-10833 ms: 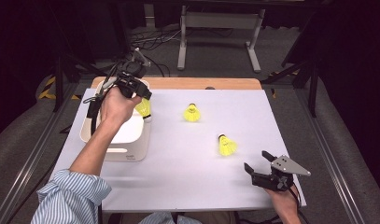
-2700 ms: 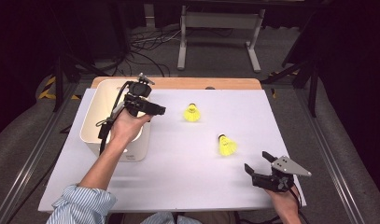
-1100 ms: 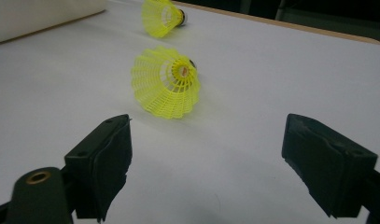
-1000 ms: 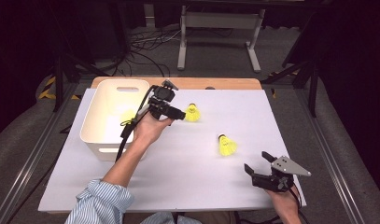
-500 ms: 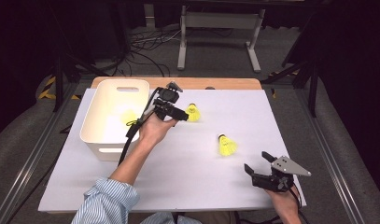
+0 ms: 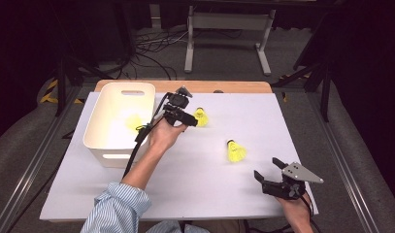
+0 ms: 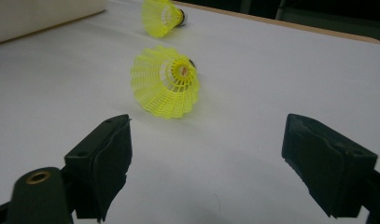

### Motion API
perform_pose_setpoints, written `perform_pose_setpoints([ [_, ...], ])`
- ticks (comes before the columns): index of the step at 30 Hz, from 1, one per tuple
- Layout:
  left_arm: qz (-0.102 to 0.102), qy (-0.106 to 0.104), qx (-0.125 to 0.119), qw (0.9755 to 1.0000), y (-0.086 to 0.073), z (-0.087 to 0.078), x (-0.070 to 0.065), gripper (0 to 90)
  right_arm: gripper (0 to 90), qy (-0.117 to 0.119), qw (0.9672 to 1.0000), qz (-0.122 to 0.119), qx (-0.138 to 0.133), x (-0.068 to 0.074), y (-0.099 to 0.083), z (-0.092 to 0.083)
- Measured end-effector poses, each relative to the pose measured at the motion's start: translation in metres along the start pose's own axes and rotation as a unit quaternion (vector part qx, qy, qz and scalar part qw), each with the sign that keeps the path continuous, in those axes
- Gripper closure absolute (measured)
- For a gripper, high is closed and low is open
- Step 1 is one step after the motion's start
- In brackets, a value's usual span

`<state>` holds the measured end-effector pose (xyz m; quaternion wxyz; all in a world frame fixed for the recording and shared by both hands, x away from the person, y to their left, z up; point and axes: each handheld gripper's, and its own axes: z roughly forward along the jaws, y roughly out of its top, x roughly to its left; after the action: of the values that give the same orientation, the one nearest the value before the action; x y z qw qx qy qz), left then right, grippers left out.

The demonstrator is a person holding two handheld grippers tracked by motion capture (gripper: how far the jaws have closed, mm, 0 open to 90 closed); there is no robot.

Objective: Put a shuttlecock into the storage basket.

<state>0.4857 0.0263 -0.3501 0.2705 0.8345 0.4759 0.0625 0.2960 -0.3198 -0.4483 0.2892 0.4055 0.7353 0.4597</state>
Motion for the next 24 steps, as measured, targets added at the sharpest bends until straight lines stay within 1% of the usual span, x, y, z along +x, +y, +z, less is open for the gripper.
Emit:
perform_pose_setpoints([
  [1,0.001,0.001,0.003,1.0000,0.000,0.002,0.001,33.1,16.6,0.000,1.0000,-0.001,0.000,0.000,0.000,0.000],
  [7,-0.004,0.003,0.007,1.0000,0.001,0.008,0.001,32.8,16.6,0.000,1.0000,0.000,0.000,0.000,0.000,0.000],
  [8,-0.007,0.004,0.007,0.9999,0.001,0.009,0.001,32.8,16.6,0.000,1.0000,0.000,0.000,0.000,0.000,0.000],
  [9,-0.004,0.006,0.008,0.9999,0.002,0.010,0.002,32.7,16.6,0.000,1.0000,0.000,0.000,0.000,0.000,0.000],
  [17,-0.010,0.016,0.010,0.9998,0.002,0.018,0.003,32.6,16.6,0.001,1.0000,-0.001,0.000,0.000,0.000,0.000],
  [22,-0.009,0.021,0.013,0.9997,0.004,0.023,0.002,32.7,16.6,0.001,1.0000,-0.001,0.000,0.000,0.000,0.000],
  [24,-0.005,0.022,0.013,0.9996,0.005,0.026,0.002,32.8,16.6,0.001,1.0000,-0.001,0.000,0.000,0.000,0.000],
])
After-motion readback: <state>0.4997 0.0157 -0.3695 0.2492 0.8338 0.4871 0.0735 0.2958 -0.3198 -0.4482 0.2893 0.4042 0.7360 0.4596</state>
